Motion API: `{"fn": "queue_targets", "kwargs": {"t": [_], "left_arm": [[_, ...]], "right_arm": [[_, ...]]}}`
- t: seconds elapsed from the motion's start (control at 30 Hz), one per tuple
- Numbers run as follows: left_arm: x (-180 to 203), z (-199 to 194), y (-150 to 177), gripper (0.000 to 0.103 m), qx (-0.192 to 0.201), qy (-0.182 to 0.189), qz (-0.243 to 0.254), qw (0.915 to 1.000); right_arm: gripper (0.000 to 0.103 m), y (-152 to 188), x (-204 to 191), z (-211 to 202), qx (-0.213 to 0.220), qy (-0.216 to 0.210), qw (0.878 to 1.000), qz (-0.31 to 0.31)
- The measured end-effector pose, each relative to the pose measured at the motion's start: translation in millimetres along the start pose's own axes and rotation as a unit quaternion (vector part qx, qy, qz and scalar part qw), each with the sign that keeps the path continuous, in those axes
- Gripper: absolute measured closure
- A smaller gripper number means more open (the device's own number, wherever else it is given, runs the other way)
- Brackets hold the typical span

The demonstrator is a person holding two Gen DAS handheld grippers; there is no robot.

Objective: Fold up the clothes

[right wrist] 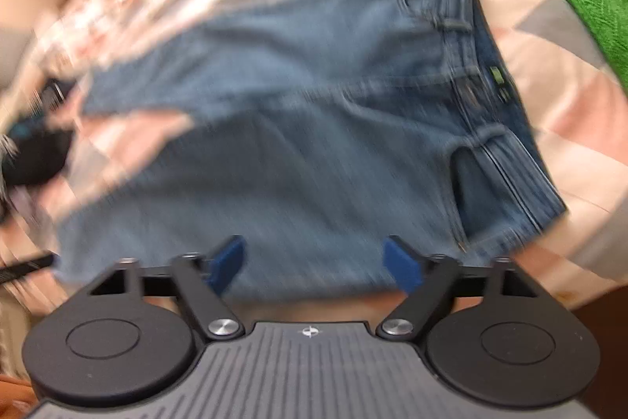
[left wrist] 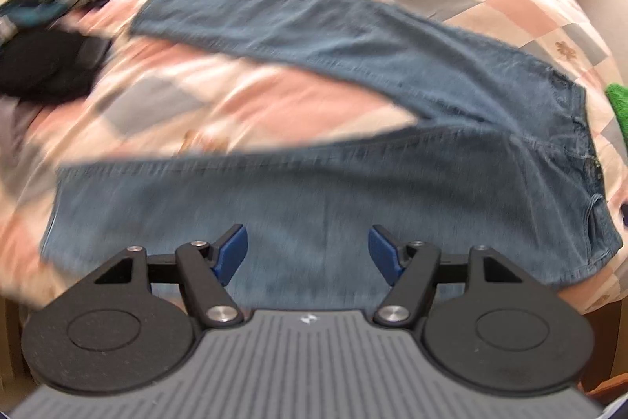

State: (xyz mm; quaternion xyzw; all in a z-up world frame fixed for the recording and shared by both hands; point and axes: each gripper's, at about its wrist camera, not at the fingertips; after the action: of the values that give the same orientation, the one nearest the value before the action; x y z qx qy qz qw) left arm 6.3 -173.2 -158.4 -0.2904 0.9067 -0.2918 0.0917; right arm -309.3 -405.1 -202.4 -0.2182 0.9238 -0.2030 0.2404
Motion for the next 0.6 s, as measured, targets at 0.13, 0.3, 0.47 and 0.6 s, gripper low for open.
{"fn": "queue_targets", "kwargs": {"t": [0.13,0.3,0.47,0.6], "left_arm": [[3,47,-40,0.039,0.005,0.041,0.043,0.9982],[20,127,-88,0.040,-0.013,0.093,0.144,0.9851],[38,203,-138,0.040,0.000,0.135,0.222,0.9658],[52,256,-175,0.039,0.017,0.153,0.268,0.9511]], "right_arm": [[0.032,-21,3,14,0.029,-0.023,0.999,0.022],[0.030,-42,10,48,0.020,-0.028,0.999,0.042],[0.030,-77,21,91,0.028,-0.007,1.000,-0.006],[0.030,-110,28,125,0.036,0.009,0.998,-0.051]]}}
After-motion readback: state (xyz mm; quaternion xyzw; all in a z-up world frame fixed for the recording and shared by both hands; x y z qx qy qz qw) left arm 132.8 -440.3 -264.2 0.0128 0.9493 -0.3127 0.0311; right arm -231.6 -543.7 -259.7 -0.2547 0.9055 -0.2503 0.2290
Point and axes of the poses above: each gripper's, at about its wrist camera, not at the fingertips, and z roughly the way its jaws point, x to its right, y to its underside, and after that the axes turned 13 degrees about x, right-handed
